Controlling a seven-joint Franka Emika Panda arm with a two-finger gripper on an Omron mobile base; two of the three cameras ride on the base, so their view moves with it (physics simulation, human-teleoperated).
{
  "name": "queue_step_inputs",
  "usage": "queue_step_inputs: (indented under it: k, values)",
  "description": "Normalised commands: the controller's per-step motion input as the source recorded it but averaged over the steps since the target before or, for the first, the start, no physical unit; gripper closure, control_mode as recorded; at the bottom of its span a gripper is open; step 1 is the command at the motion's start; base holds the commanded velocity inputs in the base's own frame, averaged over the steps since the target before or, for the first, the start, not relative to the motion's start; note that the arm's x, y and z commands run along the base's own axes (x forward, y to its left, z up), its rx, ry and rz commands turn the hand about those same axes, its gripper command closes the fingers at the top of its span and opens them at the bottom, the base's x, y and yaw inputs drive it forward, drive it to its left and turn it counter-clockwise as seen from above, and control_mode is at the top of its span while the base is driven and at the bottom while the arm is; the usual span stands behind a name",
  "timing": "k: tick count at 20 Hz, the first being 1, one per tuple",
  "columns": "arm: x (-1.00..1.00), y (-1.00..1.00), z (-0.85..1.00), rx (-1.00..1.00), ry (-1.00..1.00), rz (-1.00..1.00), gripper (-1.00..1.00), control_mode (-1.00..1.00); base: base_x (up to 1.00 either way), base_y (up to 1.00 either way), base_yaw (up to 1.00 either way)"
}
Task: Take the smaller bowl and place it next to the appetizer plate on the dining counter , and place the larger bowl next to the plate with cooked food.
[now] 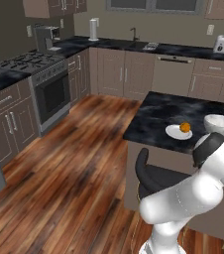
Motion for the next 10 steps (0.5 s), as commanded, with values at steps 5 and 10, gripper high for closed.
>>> queue_step_inputs:
  k: [5, 10]
  values:
    - [0.38, -0.14, -0.14, 0.01, 0.00, 0.00, 1.00, -1.00, 0.00, 0.00, 0.00]
    - [0.37, -0.17, -0.32, 0.00, -0.03, 0.00, 1.00, -1.00, 0.00, 0.00, 0.00]
